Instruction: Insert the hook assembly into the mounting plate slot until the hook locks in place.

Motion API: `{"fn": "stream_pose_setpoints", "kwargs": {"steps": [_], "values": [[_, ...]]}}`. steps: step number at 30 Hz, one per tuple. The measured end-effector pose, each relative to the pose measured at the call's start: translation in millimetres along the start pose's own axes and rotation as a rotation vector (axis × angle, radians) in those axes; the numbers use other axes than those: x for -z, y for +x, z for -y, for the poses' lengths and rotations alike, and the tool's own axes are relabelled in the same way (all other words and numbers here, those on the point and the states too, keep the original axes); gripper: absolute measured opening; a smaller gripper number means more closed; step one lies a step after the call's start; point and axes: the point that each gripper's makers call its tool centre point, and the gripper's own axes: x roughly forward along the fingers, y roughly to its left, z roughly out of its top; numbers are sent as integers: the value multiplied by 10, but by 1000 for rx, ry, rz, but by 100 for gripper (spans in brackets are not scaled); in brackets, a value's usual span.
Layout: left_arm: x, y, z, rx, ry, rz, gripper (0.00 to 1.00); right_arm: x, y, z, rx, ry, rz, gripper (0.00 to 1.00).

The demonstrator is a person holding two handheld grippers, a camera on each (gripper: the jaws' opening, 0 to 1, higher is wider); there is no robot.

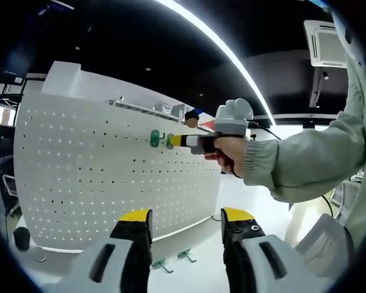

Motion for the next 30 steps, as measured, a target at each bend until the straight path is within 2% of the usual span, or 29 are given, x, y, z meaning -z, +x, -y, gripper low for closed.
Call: {"fn": "stream_pose_setpoints", "kwargs": {"steps": [10, 30], "values": [[-33, -8, 70, 8, 11, 1, 47, 38, -154, 25, -23, 28, -15, 36], [-99, -4, 154, 20, 37, 2, 47, 177, -517, 61, -57, 56, -45, 41]]}}
